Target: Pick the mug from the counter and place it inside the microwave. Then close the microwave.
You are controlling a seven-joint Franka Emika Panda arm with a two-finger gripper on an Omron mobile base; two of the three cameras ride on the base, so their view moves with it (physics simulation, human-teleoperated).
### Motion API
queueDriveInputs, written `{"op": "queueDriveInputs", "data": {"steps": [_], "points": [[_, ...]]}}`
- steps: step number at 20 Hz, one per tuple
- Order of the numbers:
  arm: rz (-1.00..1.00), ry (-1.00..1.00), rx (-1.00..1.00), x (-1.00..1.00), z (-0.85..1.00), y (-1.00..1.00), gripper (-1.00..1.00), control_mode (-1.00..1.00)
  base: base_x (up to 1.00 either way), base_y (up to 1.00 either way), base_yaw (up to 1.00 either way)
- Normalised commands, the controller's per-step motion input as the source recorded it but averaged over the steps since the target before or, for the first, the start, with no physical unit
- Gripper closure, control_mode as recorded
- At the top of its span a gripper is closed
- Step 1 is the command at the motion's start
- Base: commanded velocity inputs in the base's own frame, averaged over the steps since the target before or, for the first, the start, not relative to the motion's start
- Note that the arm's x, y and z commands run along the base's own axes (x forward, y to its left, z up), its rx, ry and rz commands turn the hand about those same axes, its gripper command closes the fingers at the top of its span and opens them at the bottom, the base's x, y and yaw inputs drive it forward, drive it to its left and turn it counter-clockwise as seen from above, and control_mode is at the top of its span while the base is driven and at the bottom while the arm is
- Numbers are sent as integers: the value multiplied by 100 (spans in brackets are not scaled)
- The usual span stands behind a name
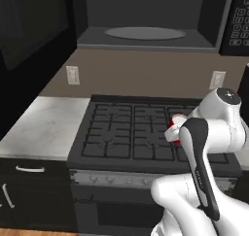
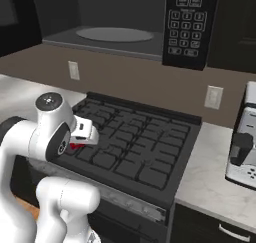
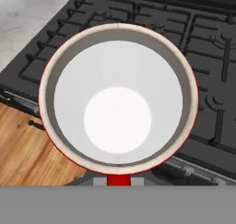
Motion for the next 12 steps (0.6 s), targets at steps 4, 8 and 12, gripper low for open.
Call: {"op": "queueDriveInputs", "data": {"steps": [4, 8, 12], "points": [[0, 0, 0, 0, 0, 0, 100, 100, -1, 2, -45], [0, 0, 0, 0, 0, 0, 100, 100, -8, 9, -55], [0, 0, 0, 0, 0, 0, 100, 100, 0, 8, -56]]}}
